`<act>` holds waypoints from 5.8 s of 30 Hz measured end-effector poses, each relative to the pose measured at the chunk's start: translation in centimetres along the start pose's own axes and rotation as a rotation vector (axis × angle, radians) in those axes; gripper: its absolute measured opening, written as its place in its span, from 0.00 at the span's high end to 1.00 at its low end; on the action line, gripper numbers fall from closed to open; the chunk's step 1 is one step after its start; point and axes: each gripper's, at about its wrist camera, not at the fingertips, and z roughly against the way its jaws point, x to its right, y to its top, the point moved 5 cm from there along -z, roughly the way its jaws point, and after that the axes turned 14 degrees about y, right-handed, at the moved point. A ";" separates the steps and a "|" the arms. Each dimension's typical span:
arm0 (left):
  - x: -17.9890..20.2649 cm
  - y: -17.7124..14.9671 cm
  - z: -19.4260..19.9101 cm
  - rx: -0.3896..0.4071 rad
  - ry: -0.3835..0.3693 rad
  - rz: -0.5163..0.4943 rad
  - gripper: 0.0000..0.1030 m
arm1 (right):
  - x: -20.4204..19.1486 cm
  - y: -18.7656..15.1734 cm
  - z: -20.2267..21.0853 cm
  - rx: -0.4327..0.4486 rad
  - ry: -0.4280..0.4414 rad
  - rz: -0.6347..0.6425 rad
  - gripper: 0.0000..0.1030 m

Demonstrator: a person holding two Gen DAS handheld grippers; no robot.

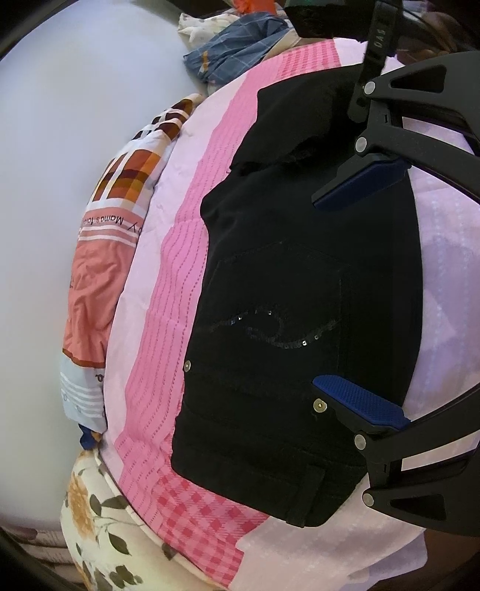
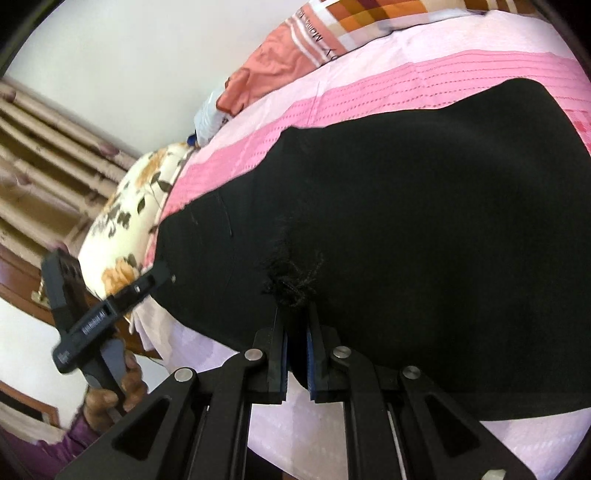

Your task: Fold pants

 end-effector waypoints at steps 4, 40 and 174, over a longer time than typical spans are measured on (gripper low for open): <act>0.1 -0.1 -0.1 -0.005 -0.002 -0.003 0.12 | -0.8 -0.5 -0.8 -0.041 -0.051 0.094 0.87; 2.5 -1.3 1.1 -0.041 -0.085 -0.143 0.12 | 4.0 2.5 10.7 0.211 0.230 -0.034 0.74; 25.9 5.1 2.0 -0.399 -0.780 -0.198 0.88 | -1.2 4.5 5.7 0.039 0.647 -0.046 0.06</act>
